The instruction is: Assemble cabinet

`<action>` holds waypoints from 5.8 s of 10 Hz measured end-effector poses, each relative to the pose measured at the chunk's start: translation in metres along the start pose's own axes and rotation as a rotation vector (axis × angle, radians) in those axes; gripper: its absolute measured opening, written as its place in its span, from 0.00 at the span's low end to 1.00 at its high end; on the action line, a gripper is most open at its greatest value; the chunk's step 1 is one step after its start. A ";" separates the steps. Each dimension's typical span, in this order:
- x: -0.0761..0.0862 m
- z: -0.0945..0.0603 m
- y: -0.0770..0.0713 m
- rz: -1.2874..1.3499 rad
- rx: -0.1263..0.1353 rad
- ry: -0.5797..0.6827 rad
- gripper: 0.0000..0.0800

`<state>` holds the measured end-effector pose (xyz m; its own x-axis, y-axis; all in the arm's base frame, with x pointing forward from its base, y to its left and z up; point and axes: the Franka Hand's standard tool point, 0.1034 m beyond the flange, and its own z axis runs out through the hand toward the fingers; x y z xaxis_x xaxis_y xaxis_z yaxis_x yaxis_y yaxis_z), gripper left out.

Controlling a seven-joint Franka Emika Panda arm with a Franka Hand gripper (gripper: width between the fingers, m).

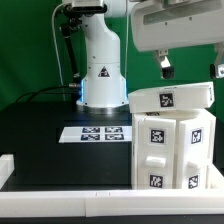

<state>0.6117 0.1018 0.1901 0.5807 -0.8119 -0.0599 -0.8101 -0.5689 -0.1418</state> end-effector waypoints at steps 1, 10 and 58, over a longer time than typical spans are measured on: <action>0.000 0.000 0.000 -0.096 -0.001 0.001 1.00; 0.006 -0.001 0.008 -1.228 -0.062 0.016 1.00; 0.018 0.026 0.021 0.675 0.003 0.045 0.70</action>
Offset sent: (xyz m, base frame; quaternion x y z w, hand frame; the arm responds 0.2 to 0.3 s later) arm -0.0040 0.0046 0.0033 -0.0137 0.0292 -0.3537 0.9348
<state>0.6076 0.0783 0.1608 -0.0570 -0.9938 -0.0955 -0.9937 0.0657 -0.0907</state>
